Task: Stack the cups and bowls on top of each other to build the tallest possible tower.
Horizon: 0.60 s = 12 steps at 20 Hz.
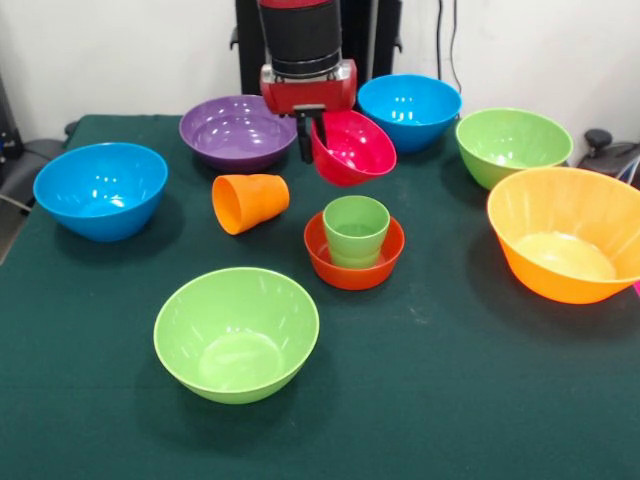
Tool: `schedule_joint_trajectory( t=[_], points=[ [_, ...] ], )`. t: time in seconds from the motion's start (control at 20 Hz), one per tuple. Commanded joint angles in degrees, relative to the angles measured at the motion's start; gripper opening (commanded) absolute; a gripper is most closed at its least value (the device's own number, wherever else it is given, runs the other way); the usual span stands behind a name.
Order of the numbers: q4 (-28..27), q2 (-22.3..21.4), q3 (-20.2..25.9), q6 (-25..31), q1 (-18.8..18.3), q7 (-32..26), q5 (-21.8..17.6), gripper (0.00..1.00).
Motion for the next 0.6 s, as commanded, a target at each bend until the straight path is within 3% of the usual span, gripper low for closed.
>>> schedule_joint_trajectory(
  t=[0.05,0.35,0.6],
  points=[
    [-2.2,-0.2,-1.5,0.7,2.9,6.2,1.1,0.00],
    [0.5,-2.1,-1.7,-0.9,1.8,5.4,0.3,0.00],
    [0.5,-3.8,-1.2,2.2,1.6,4.7,1.7,0.00]
  ],
)
